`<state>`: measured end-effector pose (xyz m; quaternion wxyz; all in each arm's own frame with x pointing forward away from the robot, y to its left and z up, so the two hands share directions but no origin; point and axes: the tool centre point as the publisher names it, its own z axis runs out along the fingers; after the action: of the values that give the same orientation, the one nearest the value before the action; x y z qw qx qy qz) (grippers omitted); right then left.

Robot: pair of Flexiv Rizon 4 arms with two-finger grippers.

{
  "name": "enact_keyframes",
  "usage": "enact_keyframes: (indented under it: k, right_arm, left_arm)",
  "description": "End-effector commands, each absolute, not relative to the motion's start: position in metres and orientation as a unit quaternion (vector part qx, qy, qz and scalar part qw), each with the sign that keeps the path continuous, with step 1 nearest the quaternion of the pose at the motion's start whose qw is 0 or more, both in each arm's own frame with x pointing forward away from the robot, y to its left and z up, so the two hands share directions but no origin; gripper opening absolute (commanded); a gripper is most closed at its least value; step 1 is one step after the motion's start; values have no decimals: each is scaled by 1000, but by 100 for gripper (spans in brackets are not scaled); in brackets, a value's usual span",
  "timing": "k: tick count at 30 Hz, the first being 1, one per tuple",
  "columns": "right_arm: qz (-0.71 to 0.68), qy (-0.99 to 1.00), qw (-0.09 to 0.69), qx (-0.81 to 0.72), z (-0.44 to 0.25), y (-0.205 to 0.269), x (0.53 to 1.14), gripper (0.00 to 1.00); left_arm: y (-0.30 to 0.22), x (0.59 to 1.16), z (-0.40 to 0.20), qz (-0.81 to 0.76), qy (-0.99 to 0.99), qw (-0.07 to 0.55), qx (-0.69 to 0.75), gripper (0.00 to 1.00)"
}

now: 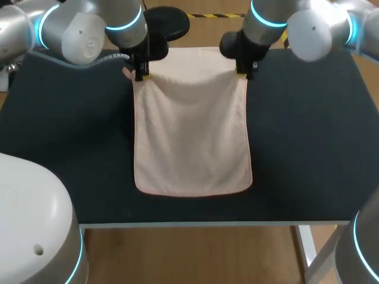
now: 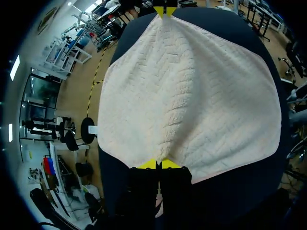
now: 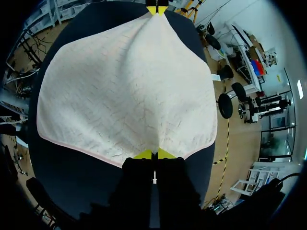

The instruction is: Fold the towel

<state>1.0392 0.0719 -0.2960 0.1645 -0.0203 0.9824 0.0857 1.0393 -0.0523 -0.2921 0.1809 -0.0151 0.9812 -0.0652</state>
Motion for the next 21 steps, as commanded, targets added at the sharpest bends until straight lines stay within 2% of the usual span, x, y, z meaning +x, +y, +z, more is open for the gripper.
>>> enact_keyframes:
  k: [1,21]
  right_arm:
    - [95,978,186,-28,-247,62,1029,0]
    - [97,930,352,-39,-111,66,1105,0]
  left_arm:
    - [-45,1029,-239,-57,975,212,-23,0]
    - [-45,1119,-111,-52,928,366,-50,0]
